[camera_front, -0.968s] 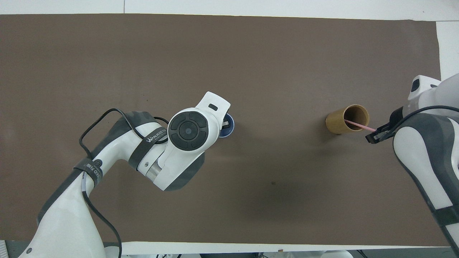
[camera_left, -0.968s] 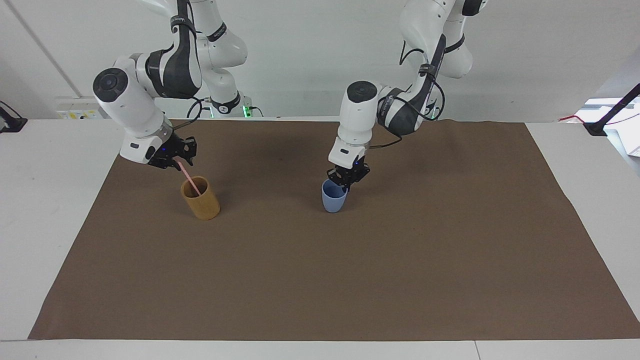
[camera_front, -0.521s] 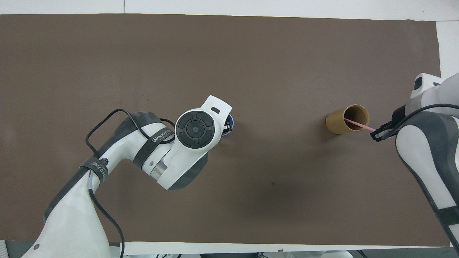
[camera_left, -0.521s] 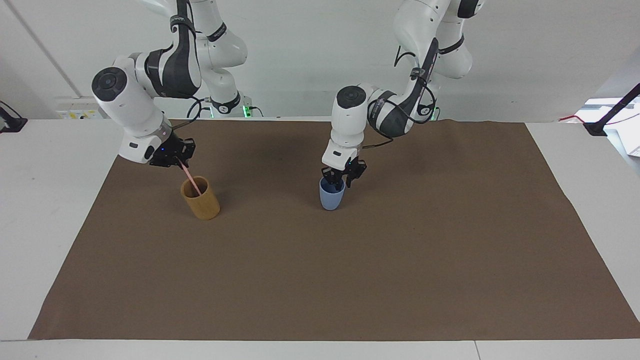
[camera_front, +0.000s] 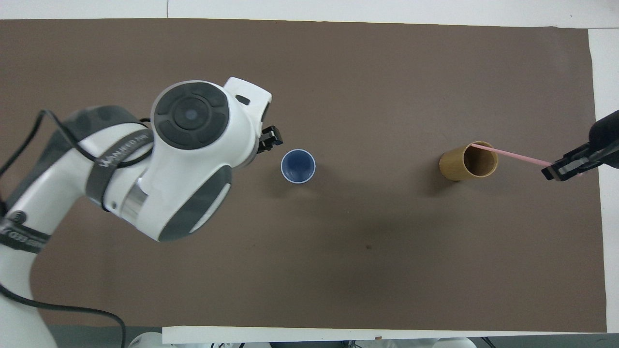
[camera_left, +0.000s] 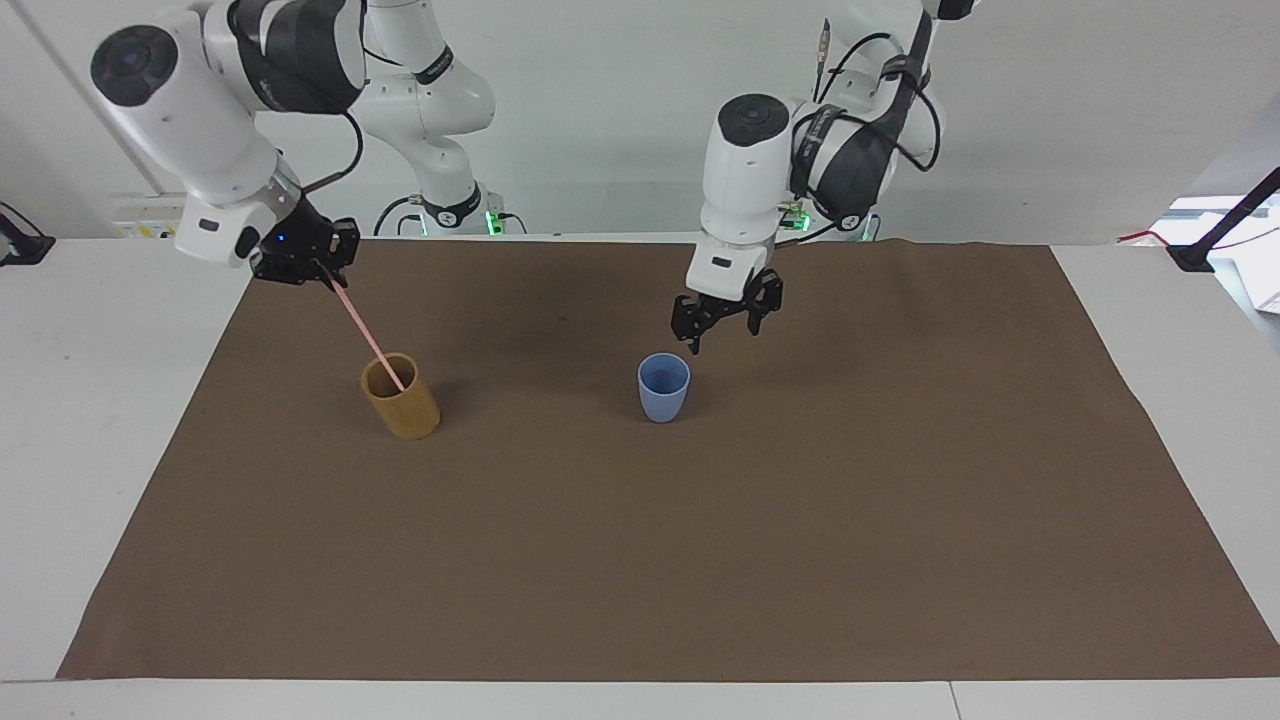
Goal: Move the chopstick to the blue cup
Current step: 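Release the cup and withdraw the left gripper while the right gripper lifts the straw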
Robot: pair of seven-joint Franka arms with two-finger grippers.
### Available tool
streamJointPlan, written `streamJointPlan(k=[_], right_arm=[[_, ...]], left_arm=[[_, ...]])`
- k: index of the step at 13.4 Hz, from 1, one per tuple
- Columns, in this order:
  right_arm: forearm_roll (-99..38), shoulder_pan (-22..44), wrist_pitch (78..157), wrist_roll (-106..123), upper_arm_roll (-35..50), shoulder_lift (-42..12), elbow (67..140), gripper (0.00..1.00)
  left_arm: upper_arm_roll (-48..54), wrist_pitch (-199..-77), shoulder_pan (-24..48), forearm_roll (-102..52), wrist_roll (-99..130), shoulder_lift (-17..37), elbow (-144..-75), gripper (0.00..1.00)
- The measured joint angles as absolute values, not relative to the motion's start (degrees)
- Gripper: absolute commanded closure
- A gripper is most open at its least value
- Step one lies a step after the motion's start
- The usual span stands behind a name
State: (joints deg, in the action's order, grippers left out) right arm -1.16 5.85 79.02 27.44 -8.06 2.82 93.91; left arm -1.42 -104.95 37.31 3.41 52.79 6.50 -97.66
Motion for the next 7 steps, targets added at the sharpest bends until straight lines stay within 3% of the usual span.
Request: streamJointPlan(k=[4, 7], right_arm=[[-7.1, 12.9, 72.5, 14.6, -7.6, 0.3, 83.5, 1.00], [-14.6, 21.3, 77.9, -4.1, -7.2, -2.3, 83.3, 1.00]], left_arm=[[-2.0, -96.6, 18.0, 3.4, 27.1, 1.3, -95.9, 0.00], [-2.3, -95.4, 5.7, 3.2, 9.6, -1.0, -96.0, 0.00]])
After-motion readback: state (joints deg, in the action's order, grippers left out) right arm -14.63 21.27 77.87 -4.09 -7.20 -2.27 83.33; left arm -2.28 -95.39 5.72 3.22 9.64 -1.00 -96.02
